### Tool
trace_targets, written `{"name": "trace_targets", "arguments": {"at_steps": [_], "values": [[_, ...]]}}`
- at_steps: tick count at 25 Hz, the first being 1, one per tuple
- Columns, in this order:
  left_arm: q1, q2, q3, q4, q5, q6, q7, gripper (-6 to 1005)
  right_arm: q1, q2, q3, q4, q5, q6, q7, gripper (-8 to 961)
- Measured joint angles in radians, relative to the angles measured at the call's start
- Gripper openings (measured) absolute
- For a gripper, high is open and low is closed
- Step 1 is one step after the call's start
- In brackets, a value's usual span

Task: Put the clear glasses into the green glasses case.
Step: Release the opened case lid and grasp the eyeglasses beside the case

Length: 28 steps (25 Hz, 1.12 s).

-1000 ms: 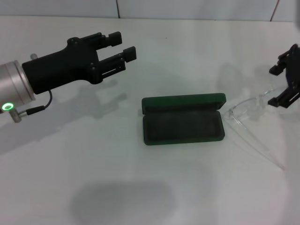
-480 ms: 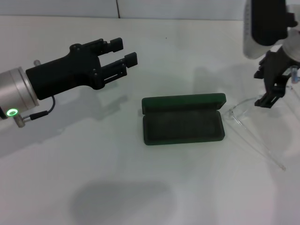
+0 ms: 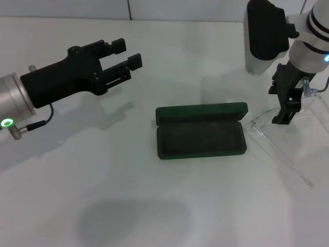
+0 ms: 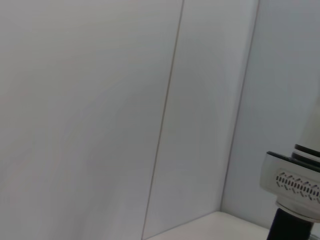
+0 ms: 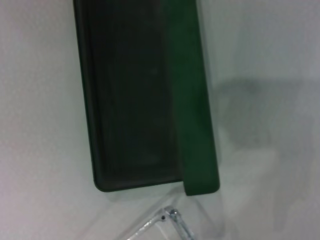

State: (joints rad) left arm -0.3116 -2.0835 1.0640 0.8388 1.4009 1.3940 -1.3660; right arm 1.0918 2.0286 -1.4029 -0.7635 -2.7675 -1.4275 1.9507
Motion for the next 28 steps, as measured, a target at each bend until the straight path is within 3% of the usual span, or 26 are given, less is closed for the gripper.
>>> {"name": "trace_targets", "arguments": {"at_steps": [20,28], "values": [[-0.006,0.001,-0.003,-0.017,0.004,0.002,0.001,580,-0.013,-0.001,-0.135,0.009,0.064,-0.049,0.052,726],[-0.006,0.001,-0.003,-0.017,0.004,0.002,-0.003,581,-0.148,-0.007,-0.135,-0.211,0.001,-0.137,0.124,694]]}}
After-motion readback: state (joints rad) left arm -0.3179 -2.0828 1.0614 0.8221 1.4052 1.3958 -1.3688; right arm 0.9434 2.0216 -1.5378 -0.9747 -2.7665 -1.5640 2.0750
